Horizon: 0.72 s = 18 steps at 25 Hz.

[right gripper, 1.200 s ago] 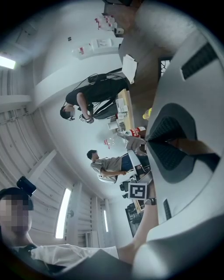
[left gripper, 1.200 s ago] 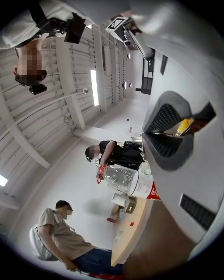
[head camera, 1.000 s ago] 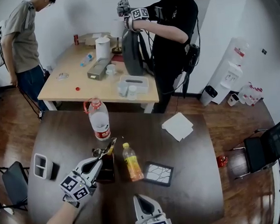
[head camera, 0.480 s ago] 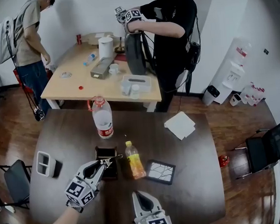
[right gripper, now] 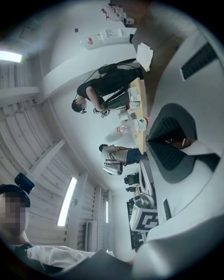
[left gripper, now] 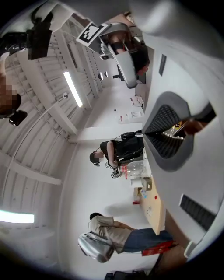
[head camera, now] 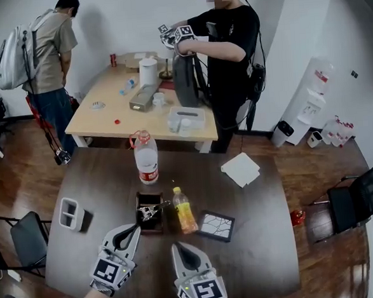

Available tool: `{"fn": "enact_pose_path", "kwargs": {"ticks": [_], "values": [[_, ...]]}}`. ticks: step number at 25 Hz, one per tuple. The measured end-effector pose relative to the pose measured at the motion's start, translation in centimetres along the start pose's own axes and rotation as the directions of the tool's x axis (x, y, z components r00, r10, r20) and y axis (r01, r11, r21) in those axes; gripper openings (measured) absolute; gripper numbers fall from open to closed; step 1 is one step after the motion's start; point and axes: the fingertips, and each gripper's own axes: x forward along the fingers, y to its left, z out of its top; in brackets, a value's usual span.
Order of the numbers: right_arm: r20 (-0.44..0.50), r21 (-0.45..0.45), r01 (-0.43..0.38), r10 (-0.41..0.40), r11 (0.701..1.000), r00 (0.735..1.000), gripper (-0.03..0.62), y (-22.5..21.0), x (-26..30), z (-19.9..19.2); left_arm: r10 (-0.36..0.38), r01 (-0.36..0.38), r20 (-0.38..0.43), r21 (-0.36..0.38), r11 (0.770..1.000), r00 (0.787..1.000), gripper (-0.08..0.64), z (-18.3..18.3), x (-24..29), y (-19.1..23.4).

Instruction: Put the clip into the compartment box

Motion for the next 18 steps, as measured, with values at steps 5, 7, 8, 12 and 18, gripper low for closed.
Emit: {"fn": "enact_pose_path", "kwargs": {"ticks": [5,7,8,12,18], "values": [[0.057,-0.051,-0.034,0.037,0.998,0.998,-0.008,2.1,-0.4,3.1,0.046,-0.044,0.046,-0.040,0.998,0.998,0.002,5.0,-2.9,-0.9],[0.073,-0.074,-0.045,0.051,0.996,0.996,-0.008,2.8,-0.8,4.2,0.055,-0.052,0.069,-0.036,0.998,0.996,0.003,6.8,-4.3,-1.3],[0.081,-0.085,-0.051,0.058,0.995,0.995,-0.008,3.3,-1.1,4.9,0.059,-0.057,0.079,-0.029,0.998,0.995,0.002,7.8,-5.0,-1.5],[0.108,-0.118,-0.075,0.088,0.990,0.990,-0.008,5.4,-2.6,6.7,0.076,-0.076,0.106,-0.006,0.997,0.991,0.002,10.4,-8.2,-2.4],[0.136,-0.149,-0.101,0.121,0.984,0.983,-0.008,7.5,-3.6,8.4,0.087,-0.091,0.130,0.020,0.996,0.988,0.003,12.5,-10.4,-2.8]]}}
